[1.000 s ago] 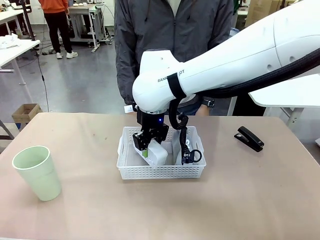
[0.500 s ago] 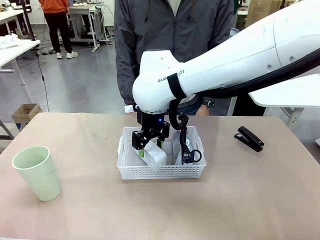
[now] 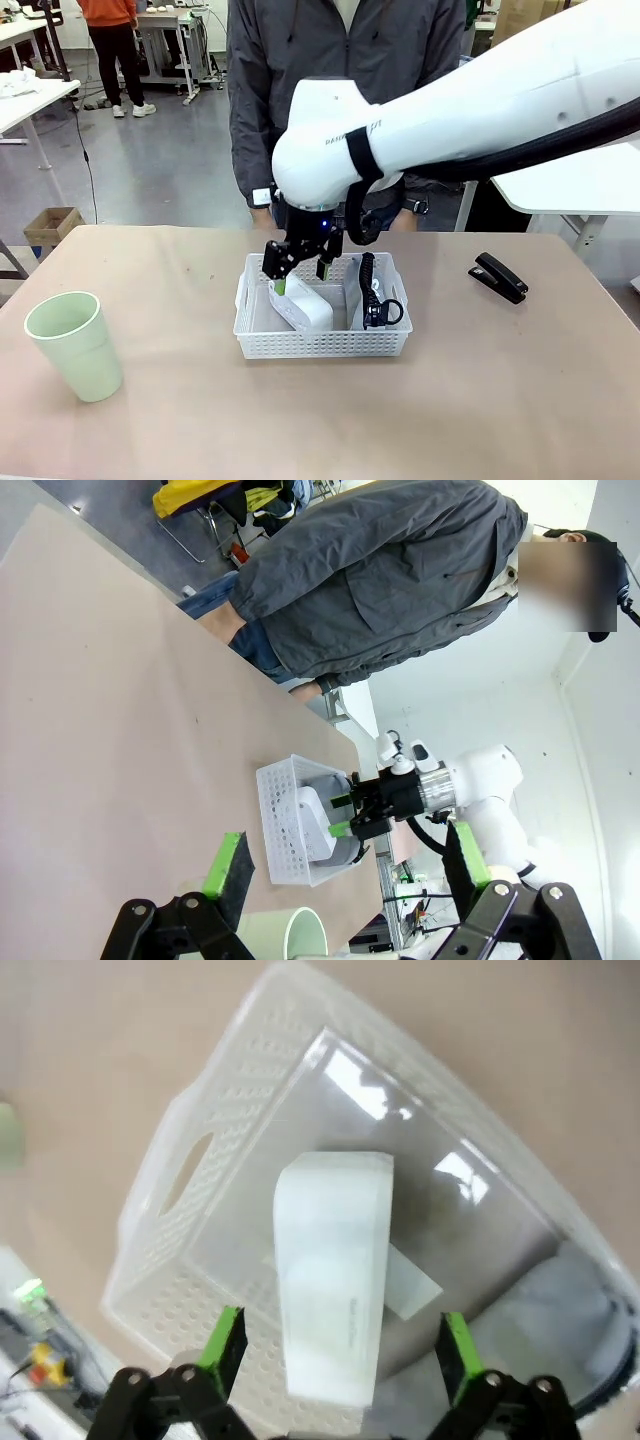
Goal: Efficiently arrange items inside the basket to fit them all.
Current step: Pick up the Digital clock and place it inside the Organizing basket.
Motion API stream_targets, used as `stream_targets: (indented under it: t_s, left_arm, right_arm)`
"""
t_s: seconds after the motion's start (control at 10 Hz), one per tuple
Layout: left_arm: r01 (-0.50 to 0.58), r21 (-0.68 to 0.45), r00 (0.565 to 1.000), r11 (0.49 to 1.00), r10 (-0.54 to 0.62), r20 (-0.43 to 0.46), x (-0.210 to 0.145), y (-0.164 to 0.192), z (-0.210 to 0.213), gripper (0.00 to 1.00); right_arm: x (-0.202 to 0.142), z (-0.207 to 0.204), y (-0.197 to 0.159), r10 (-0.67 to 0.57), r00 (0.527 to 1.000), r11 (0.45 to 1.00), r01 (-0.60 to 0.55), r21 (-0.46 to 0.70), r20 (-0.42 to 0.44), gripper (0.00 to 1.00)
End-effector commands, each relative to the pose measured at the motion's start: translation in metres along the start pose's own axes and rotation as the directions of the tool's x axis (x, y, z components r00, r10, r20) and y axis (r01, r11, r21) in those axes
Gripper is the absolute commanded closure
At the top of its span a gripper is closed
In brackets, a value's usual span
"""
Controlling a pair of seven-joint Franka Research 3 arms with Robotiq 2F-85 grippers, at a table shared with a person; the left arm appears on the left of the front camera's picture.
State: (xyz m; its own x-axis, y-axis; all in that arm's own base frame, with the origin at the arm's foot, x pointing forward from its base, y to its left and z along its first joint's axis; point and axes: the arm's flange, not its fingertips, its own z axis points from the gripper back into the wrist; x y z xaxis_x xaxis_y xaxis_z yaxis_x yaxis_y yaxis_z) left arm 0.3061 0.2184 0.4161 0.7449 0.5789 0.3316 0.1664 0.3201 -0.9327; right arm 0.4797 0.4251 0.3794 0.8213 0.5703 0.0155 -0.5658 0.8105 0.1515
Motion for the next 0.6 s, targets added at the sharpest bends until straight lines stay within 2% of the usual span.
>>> stream_targets:
  t_s: [0.0,0.1,0.2,0.3,0.4,0.5]
  left_arm:
    - [0.006,-0.008,1.0,1.0,-0.006,-0.005,0.0,-0.002,0.002,0.0]
    - [0.006,-0.008,1.0,1.0,-0.006,-0.005,0.0,-0.002,0.002,0.0]
    - [0.006,-0.008,1.0,1.0,-0.006,-0.005,0.0,-0.002,0.002,0.0]
    - [0.006,-0.008,1.0,1.0,-0.006,-0.005,0.0,-0.002,0.002,0.0]
    - [0.006,-0.008,1.0,1.0,-0.006,-0.005,0.0,-0.002,0.002,0.0]
    - [0.006,-0.008,1.0,1.0,-0.006,-0.005,0.0,-0.002,0.002,0.0]
  right_arm:
    - [-0.04,0.038,-0.018,-0.007,1.0,0.978,0.004,0.207,0.012,0.0]
    - [-0.064,0.069,-0.038,-0.054,0.998,0.938,0.045,0.342,0.017,0.0]
    - [-0.085,0.091,-0.062,-0.174,0.984,0.885,0.144,0.443,0.026,0.0]
    - [-0.109,0.108,-0.087,-0.289,0.955,0.799,0.2,0.567,0.07,0.0]
    - [-0.134,0.121,-0.111,-0.419,0.905,0.683,0.257,0.684,0.078,0.0]
    - [-0.161,0.131,-0.132,-0.522,0.851,0.535,0.276,0.799,0.055,0.0]
